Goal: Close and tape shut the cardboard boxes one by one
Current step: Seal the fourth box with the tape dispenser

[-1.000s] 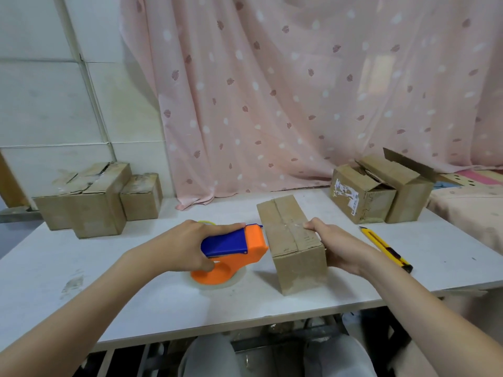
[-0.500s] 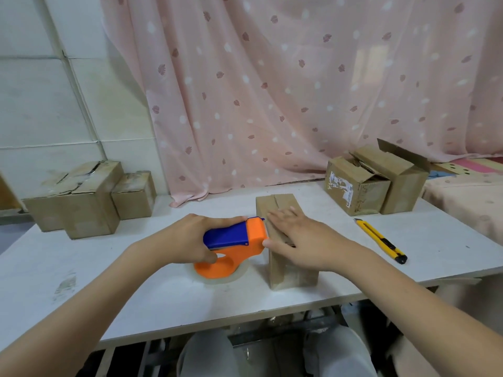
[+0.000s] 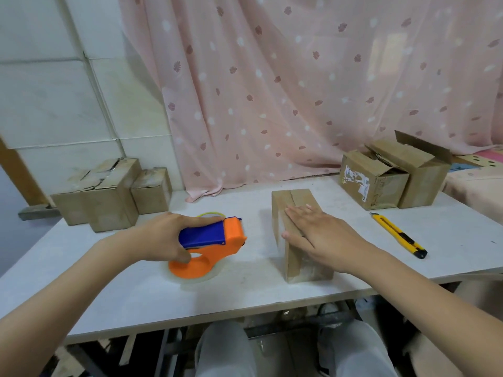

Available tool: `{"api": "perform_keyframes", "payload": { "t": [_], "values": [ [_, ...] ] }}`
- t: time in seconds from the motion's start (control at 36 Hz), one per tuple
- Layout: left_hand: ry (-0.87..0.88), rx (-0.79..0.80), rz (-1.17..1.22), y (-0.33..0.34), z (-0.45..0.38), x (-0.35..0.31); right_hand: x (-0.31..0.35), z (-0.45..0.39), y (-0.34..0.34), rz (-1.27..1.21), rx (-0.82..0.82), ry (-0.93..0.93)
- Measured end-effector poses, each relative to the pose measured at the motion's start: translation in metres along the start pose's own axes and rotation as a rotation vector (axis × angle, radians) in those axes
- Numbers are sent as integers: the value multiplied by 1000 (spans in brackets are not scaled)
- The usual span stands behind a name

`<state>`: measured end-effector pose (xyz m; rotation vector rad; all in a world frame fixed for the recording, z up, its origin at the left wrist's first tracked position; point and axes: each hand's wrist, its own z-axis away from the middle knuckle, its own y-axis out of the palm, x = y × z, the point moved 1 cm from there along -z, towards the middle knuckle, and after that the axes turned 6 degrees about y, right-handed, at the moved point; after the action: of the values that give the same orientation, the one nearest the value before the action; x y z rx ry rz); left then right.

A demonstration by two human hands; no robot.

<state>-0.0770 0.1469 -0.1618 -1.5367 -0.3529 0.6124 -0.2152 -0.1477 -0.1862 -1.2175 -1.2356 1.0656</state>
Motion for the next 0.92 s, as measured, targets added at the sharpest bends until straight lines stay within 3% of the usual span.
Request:
{"api": "perform_keyframes", "payload": {
  "t": [0.25,0.47,0.92],
  "values": [
    [-61,68,-45,-1,14,15,2,-2,0,4,10,1],
    [-9,-33,-220,3,14,5,2,-2,2,-27,-5,9],
    [16,-17,-97,7,22,-1,2,-4,4,-29,-20,24]
  ]
}}
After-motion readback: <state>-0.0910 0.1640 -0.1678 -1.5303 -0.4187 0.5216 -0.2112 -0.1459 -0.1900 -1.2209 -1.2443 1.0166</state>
